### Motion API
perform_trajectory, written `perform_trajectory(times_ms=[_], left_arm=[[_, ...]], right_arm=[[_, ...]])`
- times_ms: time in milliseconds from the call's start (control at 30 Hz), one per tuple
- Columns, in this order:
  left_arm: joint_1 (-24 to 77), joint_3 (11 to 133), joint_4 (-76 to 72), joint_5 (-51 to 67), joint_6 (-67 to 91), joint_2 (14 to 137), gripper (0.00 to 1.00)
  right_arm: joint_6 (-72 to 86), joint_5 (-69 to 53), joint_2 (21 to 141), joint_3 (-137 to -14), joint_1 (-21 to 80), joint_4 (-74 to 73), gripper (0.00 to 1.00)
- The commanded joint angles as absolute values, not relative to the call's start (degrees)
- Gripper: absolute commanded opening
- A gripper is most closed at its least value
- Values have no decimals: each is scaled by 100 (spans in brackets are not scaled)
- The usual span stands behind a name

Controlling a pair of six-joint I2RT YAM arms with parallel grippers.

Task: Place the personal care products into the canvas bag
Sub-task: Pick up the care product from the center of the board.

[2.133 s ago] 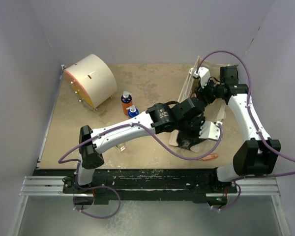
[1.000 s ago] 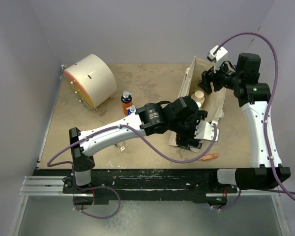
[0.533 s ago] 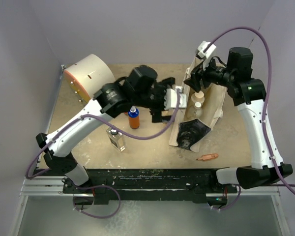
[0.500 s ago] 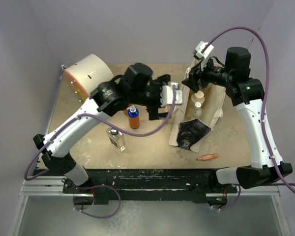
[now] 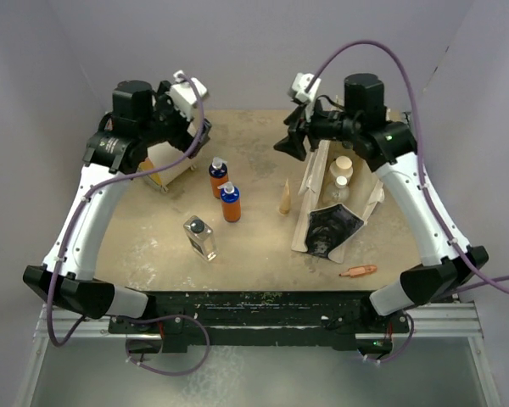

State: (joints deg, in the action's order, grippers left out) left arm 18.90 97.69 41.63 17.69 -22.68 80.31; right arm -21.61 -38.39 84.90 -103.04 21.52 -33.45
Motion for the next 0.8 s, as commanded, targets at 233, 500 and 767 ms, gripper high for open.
perform_trajectory(times_ms=[233, 500, 767], left_arm=[[299, 9290, 3053, 1058, -601, 7358, 99], [-103, 9287, 3001, 972, -600, 7210, 99], [-113, 9263, 2908, 870, -794, 7083, 99]], right_arm=[[-1983, -3464, 9074, -10183, 3875, -2931, 70], [-1329, -2868, 9470, -9877, 5183, -2395, 70], [-908, -1489, 9941, -9721, 6198, -2032, 76]])
